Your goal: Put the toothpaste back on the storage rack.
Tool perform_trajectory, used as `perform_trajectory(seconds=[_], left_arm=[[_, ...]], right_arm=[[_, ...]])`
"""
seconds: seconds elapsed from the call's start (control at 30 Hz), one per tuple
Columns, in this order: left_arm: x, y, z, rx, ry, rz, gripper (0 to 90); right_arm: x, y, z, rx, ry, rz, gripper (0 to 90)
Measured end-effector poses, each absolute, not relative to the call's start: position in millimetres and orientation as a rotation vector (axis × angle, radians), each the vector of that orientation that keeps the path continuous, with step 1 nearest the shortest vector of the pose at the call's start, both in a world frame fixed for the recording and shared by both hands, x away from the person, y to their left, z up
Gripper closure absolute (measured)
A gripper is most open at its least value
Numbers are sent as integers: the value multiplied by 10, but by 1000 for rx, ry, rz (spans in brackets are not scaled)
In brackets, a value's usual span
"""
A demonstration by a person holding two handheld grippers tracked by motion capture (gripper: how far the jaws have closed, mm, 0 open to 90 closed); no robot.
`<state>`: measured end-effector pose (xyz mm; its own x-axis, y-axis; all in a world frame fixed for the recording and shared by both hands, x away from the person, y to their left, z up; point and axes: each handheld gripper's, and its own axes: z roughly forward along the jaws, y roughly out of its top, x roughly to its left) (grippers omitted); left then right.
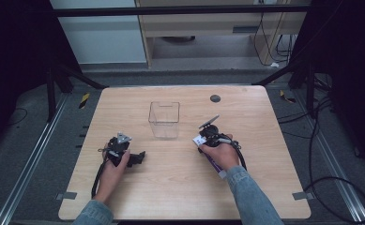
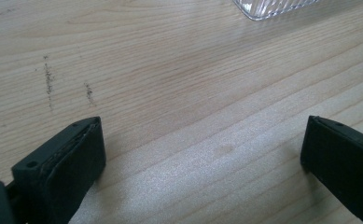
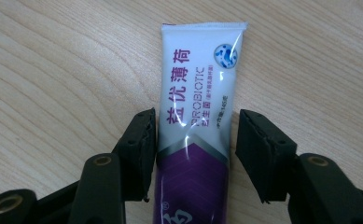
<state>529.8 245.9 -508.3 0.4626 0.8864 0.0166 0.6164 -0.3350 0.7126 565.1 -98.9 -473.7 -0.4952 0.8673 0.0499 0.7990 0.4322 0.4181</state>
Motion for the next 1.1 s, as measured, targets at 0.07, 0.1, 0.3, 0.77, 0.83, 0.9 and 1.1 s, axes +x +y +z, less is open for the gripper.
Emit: perform_trajectory(seconds=[0.07, 0.1, 0.3, 0.77, 0.83, 0.9, 1.1], left_arm=[[5298, 2459, -5083, 2071, 1245, 542, 0], [5298, 2457, -5085, 2066, 1247, 542, 0], [5298, 2459, -5083, 2071, 1246, 542, 0], [5298, 2459, -5083, 2072, 1245, 542, 0], [5298, 2459, -5083, 2072, 1245, 542, 0], [5298, 2459, -5083, 2071, 1245, 542, 0], [5299, 2459, -5083, 2072, 1245, 542, 0]], right_arm=[[5655, -983, -4735, 1461, 2513, 576, 478], [5659, -976, -4733, 1453, 2512, 576, 481], [5662, -969, -4738, 1430, 2519, 556, 498], [5673, -891, -4711, 1446, 2526, 468, 549], [5672, -888, -4712, 1437, 2525, 463, 560], [5669, -876, -4702, 1425, 2534, 449, 595], [5676, -878, -4685, 1422, 2540, 438, 656]])
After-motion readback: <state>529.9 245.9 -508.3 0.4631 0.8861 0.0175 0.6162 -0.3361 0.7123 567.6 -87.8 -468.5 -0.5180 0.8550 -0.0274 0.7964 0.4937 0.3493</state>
